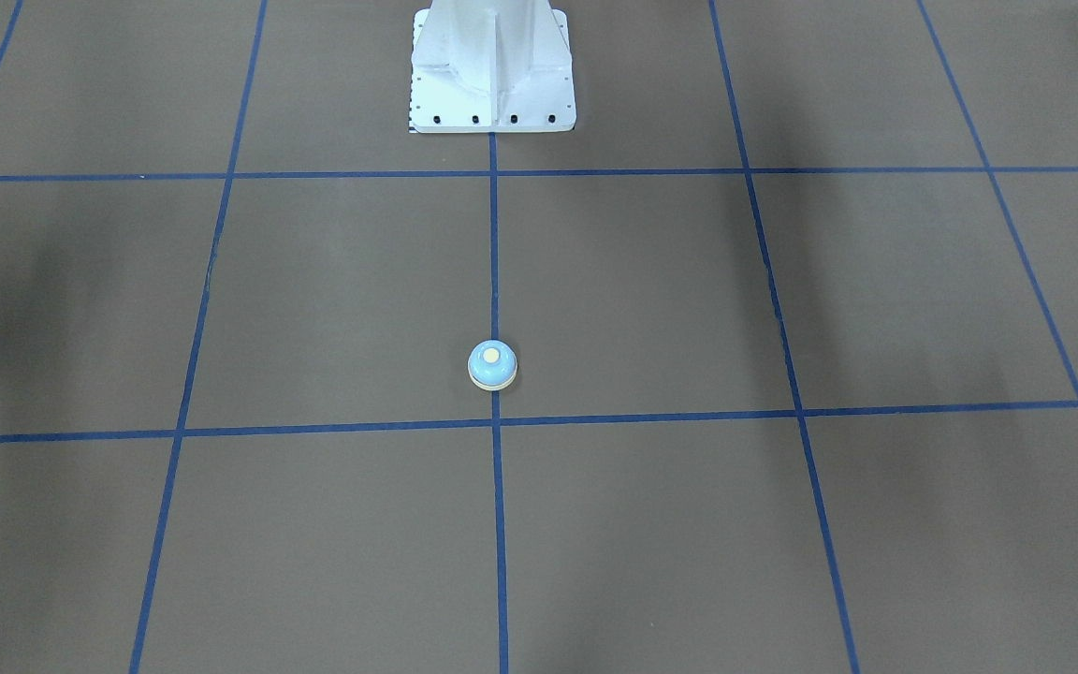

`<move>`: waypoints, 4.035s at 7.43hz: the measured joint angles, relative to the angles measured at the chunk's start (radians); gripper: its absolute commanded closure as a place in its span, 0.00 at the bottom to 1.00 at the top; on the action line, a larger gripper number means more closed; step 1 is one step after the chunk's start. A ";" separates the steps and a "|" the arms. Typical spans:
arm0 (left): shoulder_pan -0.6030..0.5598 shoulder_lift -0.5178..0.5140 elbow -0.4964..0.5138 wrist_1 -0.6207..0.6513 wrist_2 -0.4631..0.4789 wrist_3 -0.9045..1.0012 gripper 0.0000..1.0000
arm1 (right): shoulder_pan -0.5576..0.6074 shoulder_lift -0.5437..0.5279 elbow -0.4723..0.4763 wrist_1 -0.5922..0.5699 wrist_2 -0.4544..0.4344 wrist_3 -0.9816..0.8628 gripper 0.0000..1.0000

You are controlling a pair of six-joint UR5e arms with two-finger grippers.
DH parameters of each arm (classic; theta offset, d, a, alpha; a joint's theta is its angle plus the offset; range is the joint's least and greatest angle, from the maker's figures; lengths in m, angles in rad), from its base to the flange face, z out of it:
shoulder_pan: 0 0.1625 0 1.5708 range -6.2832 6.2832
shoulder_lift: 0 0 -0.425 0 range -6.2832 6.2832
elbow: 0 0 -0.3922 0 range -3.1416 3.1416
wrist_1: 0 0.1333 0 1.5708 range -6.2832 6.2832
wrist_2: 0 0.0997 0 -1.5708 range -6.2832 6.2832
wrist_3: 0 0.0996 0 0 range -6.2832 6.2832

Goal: Place and press bell with both arms

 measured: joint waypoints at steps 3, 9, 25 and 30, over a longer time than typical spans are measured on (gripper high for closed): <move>-0.002 0.002 -0.005 -0.001 0.060 0.134 0.00 | 0.159 -0.166 0.005 -0.004 0.003 -0.129 0.01; -0.011 0.024 -0.063 0.113 0.081 -0.056 0.00 | 0.211 -0.390 0.159 -0.012 -0.005 -0.125 0.00; -0.035 0.076 -0.126 0.118 0.088 -0.069 0.00 | 0.142 -0.371 0.193 -0.020 0.016 -0.056 0.00; -0.034 0.075 -0.127 0.117 0.088 -0.067 0.00 | 0.142 -0.371 0.194 -0.018 0.015 -0.055 0.00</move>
